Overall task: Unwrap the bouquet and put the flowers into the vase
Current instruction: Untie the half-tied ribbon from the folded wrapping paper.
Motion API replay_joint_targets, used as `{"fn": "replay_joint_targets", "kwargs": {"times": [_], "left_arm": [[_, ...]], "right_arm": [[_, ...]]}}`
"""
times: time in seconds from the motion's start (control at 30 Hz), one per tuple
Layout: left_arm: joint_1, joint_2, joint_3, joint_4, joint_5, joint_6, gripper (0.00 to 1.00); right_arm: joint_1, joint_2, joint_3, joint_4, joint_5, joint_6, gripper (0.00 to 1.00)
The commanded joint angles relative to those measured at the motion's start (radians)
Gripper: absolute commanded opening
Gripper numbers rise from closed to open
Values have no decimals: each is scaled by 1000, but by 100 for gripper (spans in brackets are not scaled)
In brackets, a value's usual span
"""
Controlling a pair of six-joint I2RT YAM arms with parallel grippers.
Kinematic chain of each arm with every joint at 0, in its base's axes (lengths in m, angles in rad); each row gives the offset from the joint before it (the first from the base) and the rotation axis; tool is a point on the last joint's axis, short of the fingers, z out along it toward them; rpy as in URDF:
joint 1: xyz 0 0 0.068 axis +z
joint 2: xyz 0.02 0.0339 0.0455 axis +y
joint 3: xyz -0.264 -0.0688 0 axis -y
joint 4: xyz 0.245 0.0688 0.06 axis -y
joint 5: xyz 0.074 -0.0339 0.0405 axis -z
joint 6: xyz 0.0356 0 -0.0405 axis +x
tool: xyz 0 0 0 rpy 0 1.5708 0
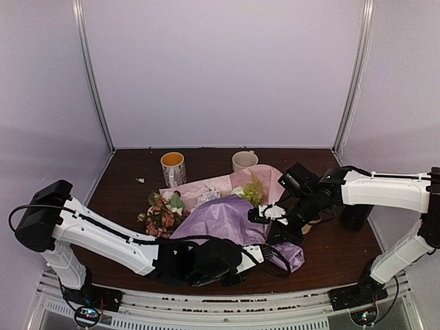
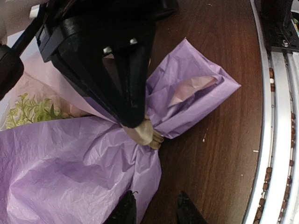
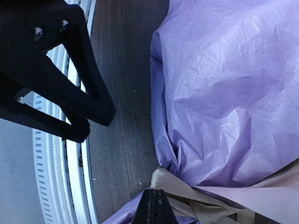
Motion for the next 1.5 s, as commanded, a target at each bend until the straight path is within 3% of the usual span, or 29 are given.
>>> {"fn": "replay_joint_targets", "kwargs": {"times": [0.0,0.23,0.43,0.57,0.73,0.9,1.0,1.33,1.47], "left_arm": [[32,43,67,109,-38,-57,32],[37,118,146,52,-14,-42,30],[24,-8,31,75,-22,-38,31],[21,-89,-36,11,-10,-29,32],[21,-101,-48,13,47,-33,32],[20,-37,10,57,77,-15,34],[19,7,53,76,82,-6,42],[18,171,204,100,-148,-61,49],[18,229,297,-26,-306,-111,49]], "right_arm": [[-7,0,9,7,-106,25,0],[-60,-50,0,-40,-88,-25,0],[82,-119,-71,-78,-63,-58,0],[140,-105,-31,-141,-127,-111,0],[119,-81,68,-152,-203,-67,0],[51,-101,53,-30,-20,23,0],[16,-102,49,-21,-29,30,0],[14,-104,48,-15,-83,61,0],[15,-113,44,-19,-97,66,0]]}}
